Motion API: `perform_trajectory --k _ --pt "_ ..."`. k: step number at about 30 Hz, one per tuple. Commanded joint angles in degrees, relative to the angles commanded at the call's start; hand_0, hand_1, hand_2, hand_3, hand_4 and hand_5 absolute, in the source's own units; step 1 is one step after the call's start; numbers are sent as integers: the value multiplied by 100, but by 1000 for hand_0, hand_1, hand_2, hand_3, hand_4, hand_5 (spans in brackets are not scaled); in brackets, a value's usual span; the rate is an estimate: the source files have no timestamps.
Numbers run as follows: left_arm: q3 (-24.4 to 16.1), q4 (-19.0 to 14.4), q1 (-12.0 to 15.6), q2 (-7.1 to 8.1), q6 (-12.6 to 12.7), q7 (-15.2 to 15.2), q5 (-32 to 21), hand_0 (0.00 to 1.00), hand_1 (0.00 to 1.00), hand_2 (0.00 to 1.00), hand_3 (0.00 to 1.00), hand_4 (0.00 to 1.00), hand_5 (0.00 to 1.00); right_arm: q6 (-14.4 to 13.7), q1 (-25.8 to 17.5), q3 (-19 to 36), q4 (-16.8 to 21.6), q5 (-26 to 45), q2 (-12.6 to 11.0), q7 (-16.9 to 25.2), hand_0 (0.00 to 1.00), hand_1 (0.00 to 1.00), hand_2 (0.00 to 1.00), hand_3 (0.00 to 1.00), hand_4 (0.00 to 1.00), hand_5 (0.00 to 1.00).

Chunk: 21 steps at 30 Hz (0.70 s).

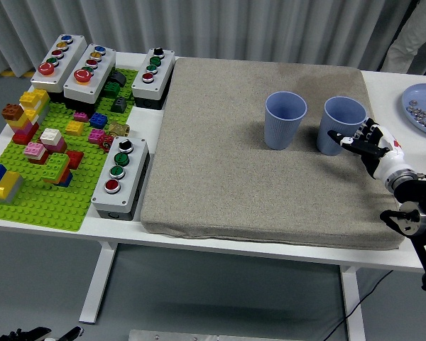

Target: Pick cup pour cup place

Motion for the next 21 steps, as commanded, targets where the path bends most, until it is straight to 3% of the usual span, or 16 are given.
perform_trajectory --k 12,21 --pt "-20 0 0 5 3 -1 4 771 765 829 684 510 998 -37 25 20 122 -106 -52 6 855 762 643 675 824 197" --pt "-38 0 -25 12 3 0 13 771 765 829 683 510 998 -290 122 -65 309 -653 -198 36 841 756 631 668 817 175"
